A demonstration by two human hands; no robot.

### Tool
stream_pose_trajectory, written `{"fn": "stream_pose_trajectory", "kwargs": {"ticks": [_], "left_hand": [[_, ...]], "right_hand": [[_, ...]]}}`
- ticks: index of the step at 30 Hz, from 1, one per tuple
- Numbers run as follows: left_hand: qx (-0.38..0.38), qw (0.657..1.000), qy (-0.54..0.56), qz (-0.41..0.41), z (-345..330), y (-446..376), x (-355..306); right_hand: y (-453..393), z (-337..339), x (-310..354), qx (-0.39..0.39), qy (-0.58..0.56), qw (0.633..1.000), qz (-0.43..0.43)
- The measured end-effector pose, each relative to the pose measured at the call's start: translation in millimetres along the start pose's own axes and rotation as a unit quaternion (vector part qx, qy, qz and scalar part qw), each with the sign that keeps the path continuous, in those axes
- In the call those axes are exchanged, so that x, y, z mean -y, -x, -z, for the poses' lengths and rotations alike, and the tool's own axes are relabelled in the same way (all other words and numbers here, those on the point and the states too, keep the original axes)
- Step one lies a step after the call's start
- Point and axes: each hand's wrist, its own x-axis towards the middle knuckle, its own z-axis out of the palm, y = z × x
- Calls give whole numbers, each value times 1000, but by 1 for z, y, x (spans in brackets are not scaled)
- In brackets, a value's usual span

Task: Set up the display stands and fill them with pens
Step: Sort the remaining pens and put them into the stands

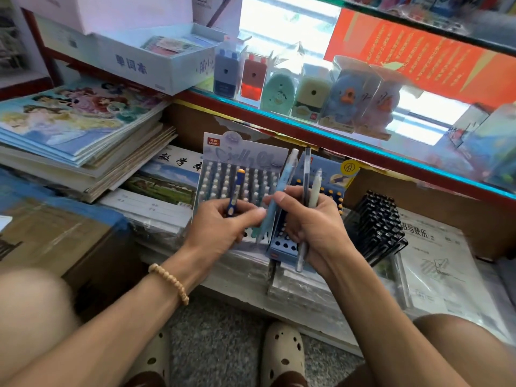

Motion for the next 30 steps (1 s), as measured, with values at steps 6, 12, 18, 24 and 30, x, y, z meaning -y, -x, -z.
{"fn": "stream_pose_trajectory", "kwargs": {"ticks": [6,12,18,24,30], "left_hand": [[46,999,-26,-12,2,-4,-8],[21,996,-82,6,12,-9,-2],[-15,997,-40,70,17,-11,7],[-27,997,-55,50,21,-5,6],[-37,999,-29,21,24,1,3]], "right_hand": [[-4,1,9,-38,-28,999,23],[-7,7,16,-76,53,991,92],[-19,19,-10,-161,167,968,98],[-29,18,-30,-170,244,948,110],[-28,13,-39,-167,317,927,113]]}}
